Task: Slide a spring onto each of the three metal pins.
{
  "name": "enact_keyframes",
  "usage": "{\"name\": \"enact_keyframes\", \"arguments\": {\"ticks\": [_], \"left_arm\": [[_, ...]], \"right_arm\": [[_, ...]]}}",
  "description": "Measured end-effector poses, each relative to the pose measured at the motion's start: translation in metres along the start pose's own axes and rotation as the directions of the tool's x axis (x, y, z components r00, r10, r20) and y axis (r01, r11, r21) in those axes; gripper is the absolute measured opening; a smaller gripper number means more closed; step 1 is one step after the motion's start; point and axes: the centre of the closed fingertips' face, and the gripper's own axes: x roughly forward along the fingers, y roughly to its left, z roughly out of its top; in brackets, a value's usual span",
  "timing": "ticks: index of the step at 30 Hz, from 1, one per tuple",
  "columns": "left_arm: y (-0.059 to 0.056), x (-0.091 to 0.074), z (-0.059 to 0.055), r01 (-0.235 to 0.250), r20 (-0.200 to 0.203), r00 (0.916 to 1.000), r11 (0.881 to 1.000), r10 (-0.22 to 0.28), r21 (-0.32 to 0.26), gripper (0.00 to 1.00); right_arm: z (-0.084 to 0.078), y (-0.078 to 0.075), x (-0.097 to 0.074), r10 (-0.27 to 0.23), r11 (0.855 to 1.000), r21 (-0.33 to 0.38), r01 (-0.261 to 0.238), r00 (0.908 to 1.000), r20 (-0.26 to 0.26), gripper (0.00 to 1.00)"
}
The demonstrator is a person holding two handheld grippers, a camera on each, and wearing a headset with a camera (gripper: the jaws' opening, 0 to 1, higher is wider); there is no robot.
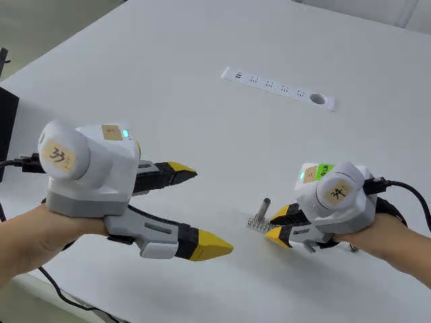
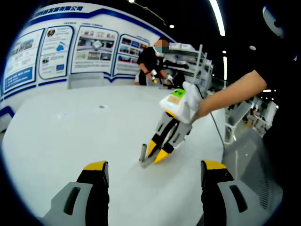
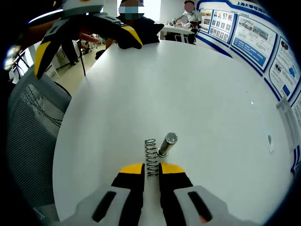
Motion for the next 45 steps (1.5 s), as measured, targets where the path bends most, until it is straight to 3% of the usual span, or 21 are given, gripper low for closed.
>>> {"name": "enact_keyframes", "arguments": {"ticks": [3, 9, 15, 24, 33, 45], "left_arm": [[0.001, -0.001, 0.000, -0.004, 0.001, 1.0000, 1.000, 0.004, 0.001, 0.82], [0.002, -0.003, 0.001, -0.011, 0.004, 0.9999, 1.000, 0.011, 0.000, 0.82], [-0.001, -0.001, 0.001, -0.006, 0.004, 1.0000, 1.000, 0.006, 0.000, 0.82], [-0.005, 0.001, 0.005, 0.004, 0.008, 1.0000, 1.000, -0.004, 0.006, 0.81], [-0.011, 0.002, 0.006, 0.014, 0.007, 0.9999, 1.000, -0.015, 0.013, 0.80], [-0.009, 0.000, 0.009, 0.011, 0.005, 0.9999, 1.000, -0.011, 0.024, 0.80]], "right_arm": [[-0.004, 0.000, 0.002, -0.014, 0.999, -0.031, 0.013, 0.9996, -0.026, 0.12], [-0.003, -0.001, 0.000, -0.018, 0.999, -0.035, 0.017, 0.9996, -0.024, 0.12], [0.007, -0.001, -0.009, -0.016, 1.000, -0.010, 0.016, 0.9995, 0.027, 0.11], [0.010, 0.002, -0.021, -0.023, 1.000, -0.012, 0.023, 0.9988, 0.043, 0.11], [0.022, -0.001, -0.030, -0.037, 0.999, -0.016, 0.038, 0.9949, 0.093, 0.11], [0.030, -0.005, -0.045, -0.053, 0.998, -0.021, 0.056, 0.9912, 0.121, 0.11]]}}
